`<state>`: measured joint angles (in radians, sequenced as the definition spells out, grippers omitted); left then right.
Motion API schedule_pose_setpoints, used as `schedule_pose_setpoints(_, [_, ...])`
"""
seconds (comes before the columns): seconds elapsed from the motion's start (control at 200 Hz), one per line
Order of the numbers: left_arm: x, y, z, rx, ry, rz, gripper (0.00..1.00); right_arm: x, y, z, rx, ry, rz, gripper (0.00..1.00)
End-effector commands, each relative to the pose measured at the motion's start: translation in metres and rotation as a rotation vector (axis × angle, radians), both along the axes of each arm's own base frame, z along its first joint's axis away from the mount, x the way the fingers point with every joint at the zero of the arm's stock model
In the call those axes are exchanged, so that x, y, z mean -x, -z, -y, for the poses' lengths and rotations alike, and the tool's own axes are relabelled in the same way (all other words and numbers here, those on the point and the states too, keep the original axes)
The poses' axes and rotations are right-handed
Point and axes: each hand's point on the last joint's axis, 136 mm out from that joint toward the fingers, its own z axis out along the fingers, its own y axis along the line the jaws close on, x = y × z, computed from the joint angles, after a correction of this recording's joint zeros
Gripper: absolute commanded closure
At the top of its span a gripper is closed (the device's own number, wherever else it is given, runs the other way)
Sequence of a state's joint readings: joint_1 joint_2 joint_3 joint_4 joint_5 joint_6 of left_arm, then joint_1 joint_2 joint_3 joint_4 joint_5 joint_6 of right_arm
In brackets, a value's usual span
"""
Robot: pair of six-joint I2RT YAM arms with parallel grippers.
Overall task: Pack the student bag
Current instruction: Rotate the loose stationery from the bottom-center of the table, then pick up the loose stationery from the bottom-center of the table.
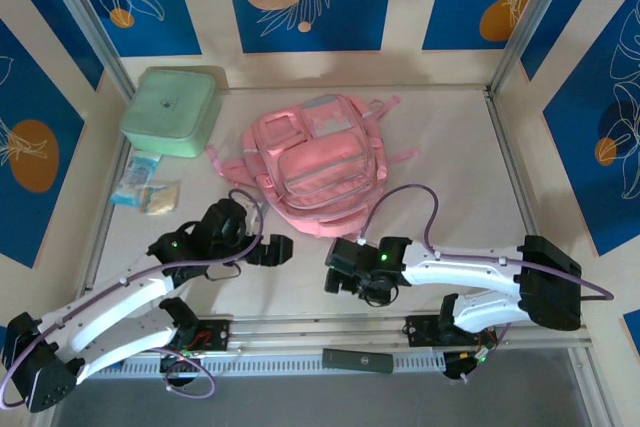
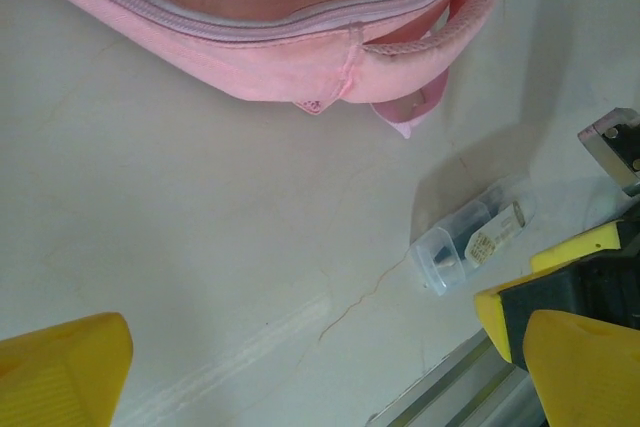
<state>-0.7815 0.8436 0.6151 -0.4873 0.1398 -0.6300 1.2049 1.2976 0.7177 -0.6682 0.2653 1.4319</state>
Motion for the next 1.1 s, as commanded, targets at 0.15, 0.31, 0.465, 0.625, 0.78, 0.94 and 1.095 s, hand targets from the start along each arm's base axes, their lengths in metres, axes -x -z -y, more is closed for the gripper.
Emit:
schedule_pose_setpoints(0.15, [-0.004, 0.009, -0.014, -0.059, -0.051, 0.028, 0.00, -0.017, 0.016, 0.008, 0.031, 0.085, 0.025, 0.01])
schedule_pose_setpoints(0.31, [-0.008, 0.009, -0.016, -0.065, -0.066, 0.046, 0.01, -0.042, 0.011, 0.008, 0.008, 0.062, 0.073, 0.00])
schedule_pose_setpoints(0.465, [-0.010, 0.010, -0.018, -0.076, -0.080, 0.052, 0.01, -0.067, 0.006, 0.004, -0.020, 0.022, 0.095, 0.00])
schedule_pose_setpoints(0.625, [-0.011, 0.007, -0.019, -0.069, -0.094, 0.058, 0.01, -0.079, -0.003, 0.001, 0.024, -0.046, 0.110, 0.02])
schedule_pose_setpoints(0.78, [-0.012, 0.005, -0.016, -0.047, -0.099, 0.054, 0.01, -0.061, -0.003, 0.016, 0.132, -0.021, 0.072, 0.04])
schedule_pose_setpoints(0.94, [-0.011, 0.004, -0.013, -0.013, -0.107, 0.040, 0.01, -0.036, 0.007, 0.026, 0.215, 0.004, 0.022, 0.04])
schedule_pose_setpoints(1.095, [-0.011, 0.008, -0.010, 0.004, -0.115, 0.027, 0.01, -0.029, 0.018, 0.018, 0.204, 0.004, 0.007, 0.11])
